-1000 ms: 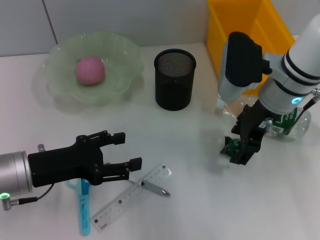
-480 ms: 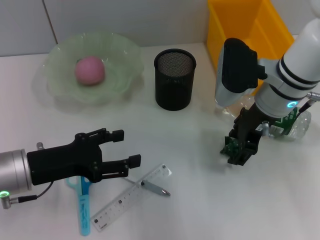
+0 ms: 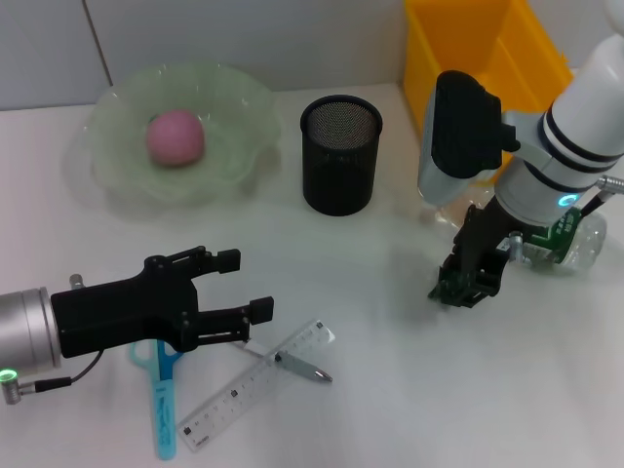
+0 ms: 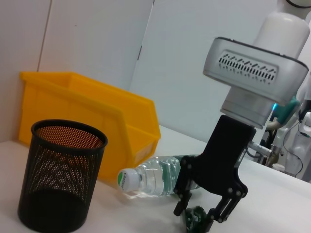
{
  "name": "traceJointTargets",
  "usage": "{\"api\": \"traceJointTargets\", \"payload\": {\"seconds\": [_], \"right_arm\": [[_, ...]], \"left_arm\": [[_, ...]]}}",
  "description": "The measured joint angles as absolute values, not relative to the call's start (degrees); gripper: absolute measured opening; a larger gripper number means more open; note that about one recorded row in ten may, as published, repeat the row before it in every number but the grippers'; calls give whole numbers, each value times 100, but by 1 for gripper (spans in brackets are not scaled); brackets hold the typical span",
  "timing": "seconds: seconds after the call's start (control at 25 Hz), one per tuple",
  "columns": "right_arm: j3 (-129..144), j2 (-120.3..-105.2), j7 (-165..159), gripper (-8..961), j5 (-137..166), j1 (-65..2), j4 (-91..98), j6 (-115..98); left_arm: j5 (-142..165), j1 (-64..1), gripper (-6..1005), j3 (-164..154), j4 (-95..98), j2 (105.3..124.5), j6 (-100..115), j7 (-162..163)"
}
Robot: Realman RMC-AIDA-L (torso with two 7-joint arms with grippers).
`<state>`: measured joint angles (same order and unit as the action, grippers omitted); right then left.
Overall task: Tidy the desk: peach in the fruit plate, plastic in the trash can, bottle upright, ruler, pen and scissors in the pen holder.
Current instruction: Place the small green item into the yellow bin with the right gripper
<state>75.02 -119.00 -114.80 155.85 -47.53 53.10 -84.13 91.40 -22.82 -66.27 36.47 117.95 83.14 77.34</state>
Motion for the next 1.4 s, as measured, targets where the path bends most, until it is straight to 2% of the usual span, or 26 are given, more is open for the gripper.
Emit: {"api": "traceJointTargets", "payload": {"seconds": [0.36, 0.48, 0.64, 0.84, 1.4], "right_arm": [[6860, -11899, -11545, 445, 15574, -4643, 6647, -9429], [6393, -11885, -11620, 389, 15599, -4606, 7458, -9770], [5570, -11771, -11816, 354, 15781, -4658, 8222, -9638], [5262, -11720, -11989, 315, 15901, -4713, 8092, -8938], [5225, -11689, -12210, 237, 15841, -4918, 5790, -6175]], "left_arm": [[9143, -2286, 862, -6627, 3648, 11795, 8315, 7734], [9144, -2286, 862, -6627, 3647, 11795, 8318, 7735], [9140, -2283, 862, -6626, 3653, 11795, 8344, 7734], [9139, -2273, 862, -6626, 3661, 11795, 8350, 7735], [9151, -2268, 862, -6627, 3648, 11795, 8365, 7725]]}}
